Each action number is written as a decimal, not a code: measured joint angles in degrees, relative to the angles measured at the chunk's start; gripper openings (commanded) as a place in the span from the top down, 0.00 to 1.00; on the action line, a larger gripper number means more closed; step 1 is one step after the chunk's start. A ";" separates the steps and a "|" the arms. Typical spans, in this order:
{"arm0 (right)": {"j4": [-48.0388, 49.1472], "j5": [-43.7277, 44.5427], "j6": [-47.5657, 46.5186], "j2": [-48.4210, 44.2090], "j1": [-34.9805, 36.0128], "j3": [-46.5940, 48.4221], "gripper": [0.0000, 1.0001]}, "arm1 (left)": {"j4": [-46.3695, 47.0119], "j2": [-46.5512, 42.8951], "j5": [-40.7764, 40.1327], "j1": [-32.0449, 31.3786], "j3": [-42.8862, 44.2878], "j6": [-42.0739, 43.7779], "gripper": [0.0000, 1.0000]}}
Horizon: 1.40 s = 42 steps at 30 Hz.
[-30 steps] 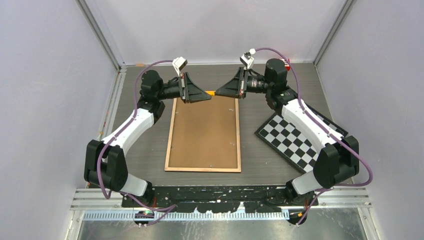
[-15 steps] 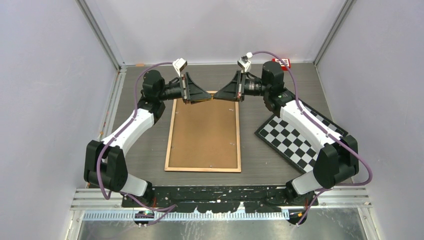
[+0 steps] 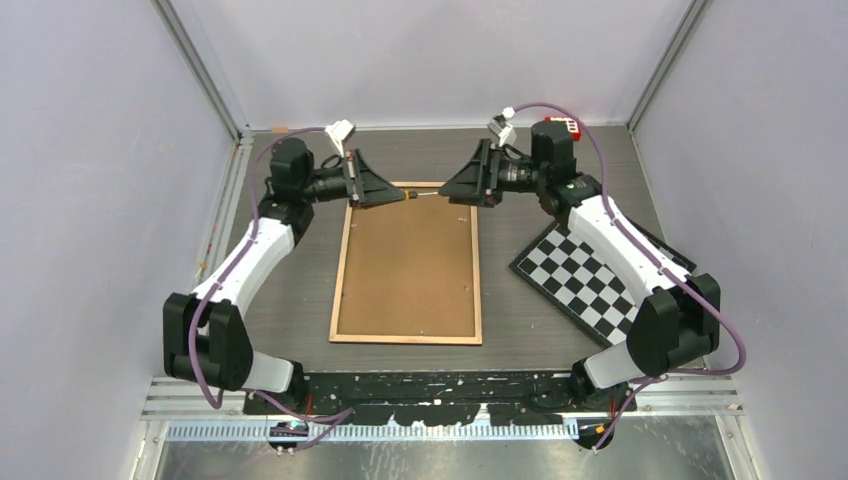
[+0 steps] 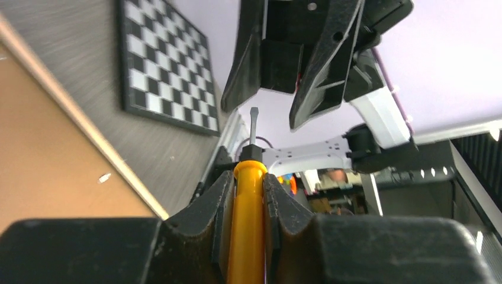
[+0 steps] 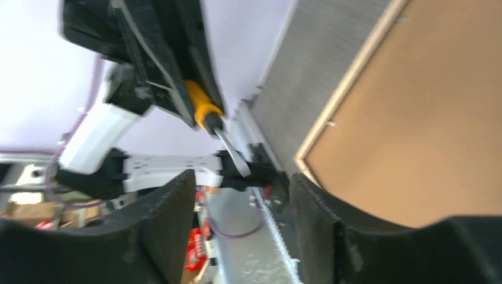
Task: Take the photo out of the frame
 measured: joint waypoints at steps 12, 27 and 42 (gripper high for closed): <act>-29.83 18.82 -29.83 1.42 -3.65 -0.57 0.29 | -65.59 -4.39 -21.57 7.63 13.92 59.78 1.00; -33.62 29.90 -35.30 12.50 -0.07 -6.86 0.30 | -86.14 -15.61 -51.63 -0.63 3.78 94.01 1.00; -32.00 30.16 -34.53 19.30 -0.07 -6.71 0.40 | -81.02 -11.41 -57.64 -10.21 -0.09 96.56 1.00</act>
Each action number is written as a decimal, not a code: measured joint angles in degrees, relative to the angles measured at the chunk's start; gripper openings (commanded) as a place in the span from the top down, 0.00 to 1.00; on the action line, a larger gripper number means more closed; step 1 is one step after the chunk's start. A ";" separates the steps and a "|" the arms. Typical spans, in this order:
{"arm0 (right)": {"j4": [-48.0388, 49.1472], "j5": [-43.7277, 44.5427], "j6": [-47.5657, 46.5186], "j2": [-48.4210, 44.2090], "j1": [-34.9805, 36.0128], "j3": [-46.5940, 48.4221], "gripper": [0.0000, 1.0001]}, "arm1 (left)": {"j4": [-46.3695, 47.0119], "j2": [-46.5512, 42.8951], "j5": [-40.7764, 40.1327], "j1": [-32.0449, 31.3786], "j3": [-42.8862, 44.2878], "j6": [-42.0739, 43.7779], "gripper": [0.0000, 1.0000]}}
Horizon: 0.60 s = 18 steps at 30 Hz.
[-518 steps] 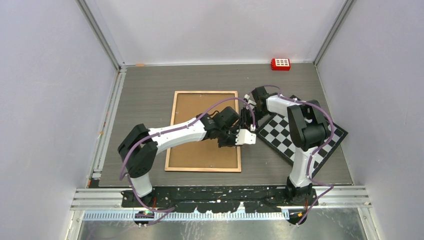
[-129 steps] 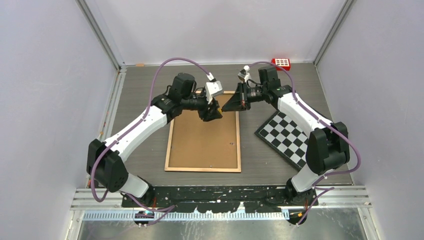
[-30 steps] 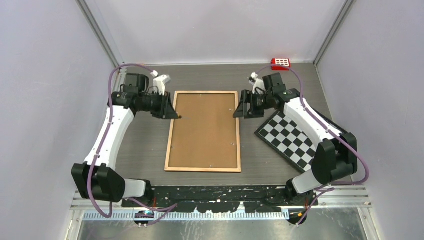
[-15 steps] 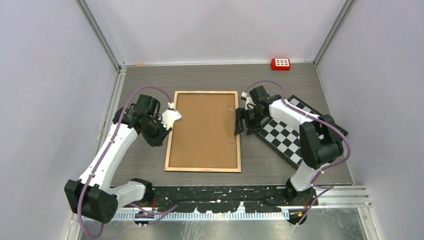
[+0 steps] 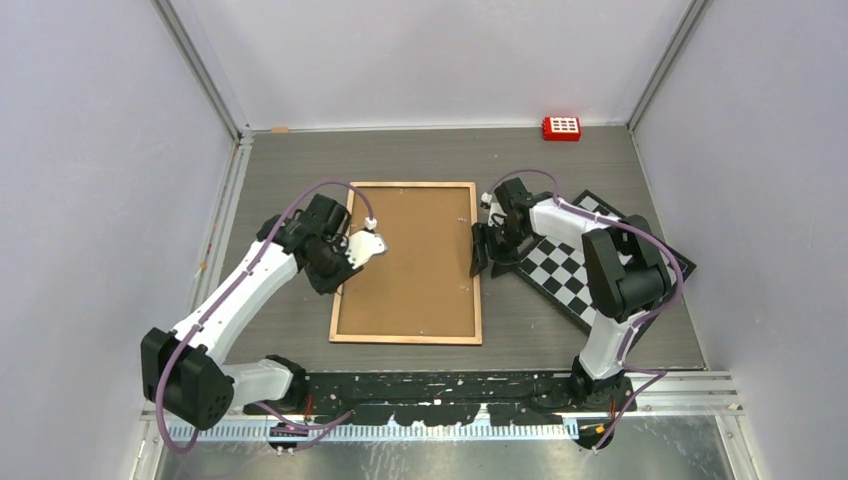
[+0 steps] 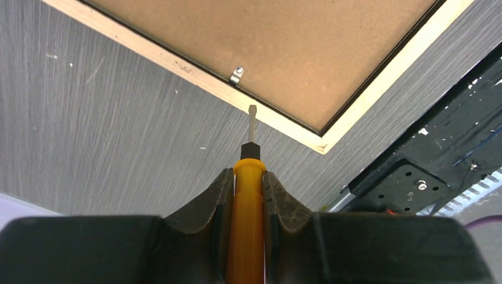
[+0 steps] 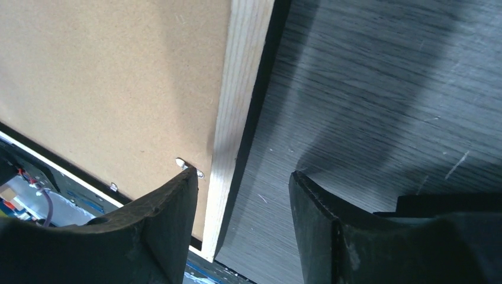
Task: Take the photo out of the frame
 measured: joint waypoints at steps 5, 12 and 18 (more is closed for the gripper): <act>0.15 -0.33 1.22 1.77 0.04 0.48 0.44 | 2.32 1.03 -1.22 -2.86 -0.63 1.46 1.00; 0.26 -1.20 2.95 3.91 0.22 2.38 0.52 | 5.68 2.54 -4.87 -6.23 -1.60 3.93 1.00; 0.22 -1.77 3.50 5.22 0.24 3.54 0.56 | 7.52 4.79 -7.56 -6.86 -2.03 5.79 1.00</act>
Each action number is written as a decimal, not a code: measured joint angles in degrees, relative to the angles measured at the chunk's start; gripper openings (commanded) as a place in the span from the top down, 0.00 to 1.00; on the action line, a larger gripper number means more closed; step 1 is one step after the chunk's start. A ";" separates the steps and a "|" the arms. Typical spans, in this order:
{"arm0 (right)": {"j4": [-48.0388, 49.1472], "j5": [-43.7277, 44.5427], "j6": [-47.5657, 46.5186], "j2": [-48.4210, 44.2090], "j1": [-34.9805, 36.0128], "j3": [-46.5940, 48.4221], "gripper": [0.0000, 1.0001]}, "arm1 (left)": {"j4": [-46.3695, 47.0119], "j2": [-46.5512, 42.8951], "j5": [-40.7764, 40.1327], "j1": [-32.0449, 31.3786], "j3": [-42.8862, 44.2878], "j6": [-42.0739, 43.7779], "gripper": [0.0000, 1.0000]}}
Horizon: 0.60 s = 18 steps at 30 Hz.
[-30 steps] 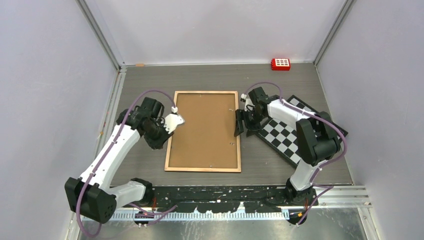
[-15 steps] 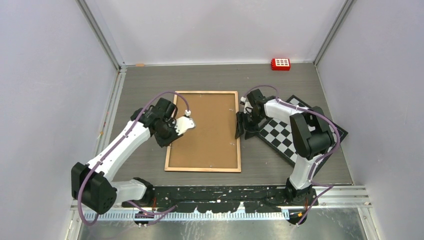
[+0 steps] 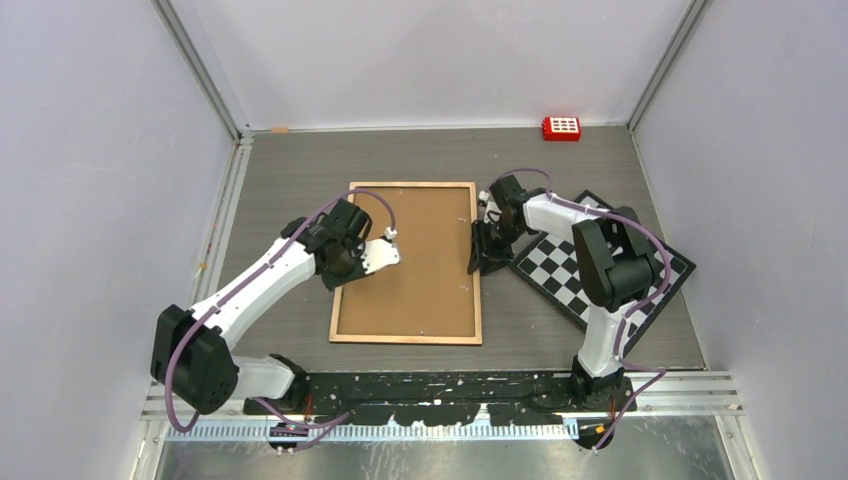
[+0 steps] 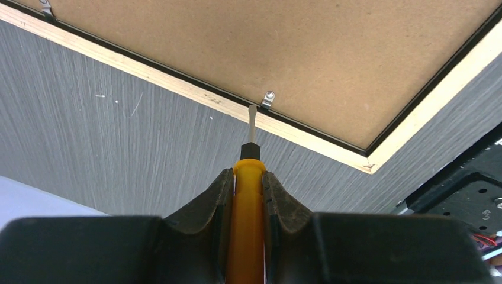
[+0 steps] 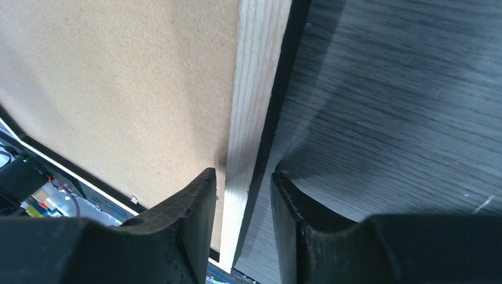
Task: Take the photo out of the frame
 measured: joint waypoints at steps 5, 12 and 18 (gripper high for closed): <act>-0.22 0.26 0.20 0.52 0.39 0.72 0.61 | 0.87 0.83 -0.85 0.00 -0.11 1.22 1.00; -0.92 2.21 0.15 0.92 1.40 1.53 0.68 | 1.92 2.36 -0.94 -0.11 -0.50 1.92 1.00; -1.09 2.78 0.17 0.92 1.42 1.53 0.74 | 2.25 3.19 -1.40 -0.57 -1.53 3.26 1.00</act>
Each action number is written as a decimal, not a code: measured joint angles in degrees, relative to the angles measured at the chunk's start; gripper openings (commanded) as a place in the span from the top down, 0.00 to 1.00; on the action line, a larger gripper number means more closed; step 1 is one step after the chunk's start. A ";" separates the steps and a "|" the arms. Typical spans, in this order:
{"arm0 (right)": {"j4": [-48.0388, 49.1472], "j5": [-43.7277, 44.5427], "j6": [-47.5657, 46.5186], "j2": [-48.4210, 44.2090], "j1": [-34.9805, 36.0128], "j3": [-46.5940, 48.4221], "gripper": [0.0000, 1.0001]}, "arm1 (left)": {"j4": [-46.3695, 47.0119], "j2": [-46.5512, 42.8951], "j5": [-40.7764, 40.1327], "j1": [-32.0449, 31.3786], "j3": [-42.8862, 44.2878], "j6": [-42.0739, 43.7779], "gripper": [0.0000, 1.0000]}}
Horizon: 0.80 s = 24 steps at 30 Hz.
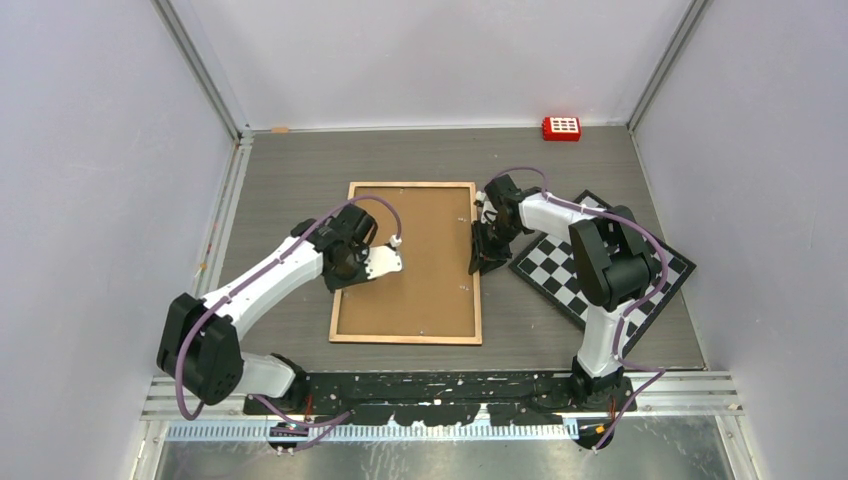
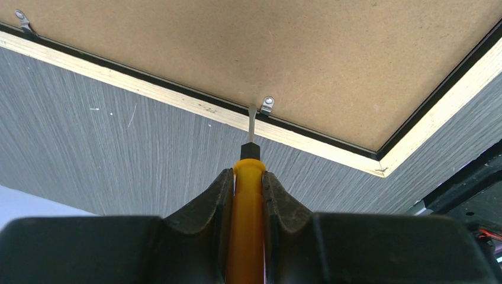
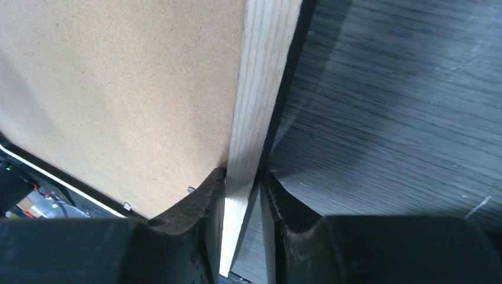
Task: Take the photo out of the frame
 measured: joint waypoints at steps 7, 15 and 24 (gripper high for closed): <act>0.00 0.02 0.02 0.00 0.00 0.00 0.83 | 0.00 0.44 -1.42 -1.27 -0.50 1.40 1.00; 0.00 0.04 0.28 0.00 -0.02 -0.02 0.99 | -0.63 0.90 -3.48 -4.68 -0.66 3.67 1.00; 0.02 0.02 0.44 0.00 -0.02 -0.07 1.00 | -2.45 1.07 -5.57 -7.28 -0.96 5.25 1.00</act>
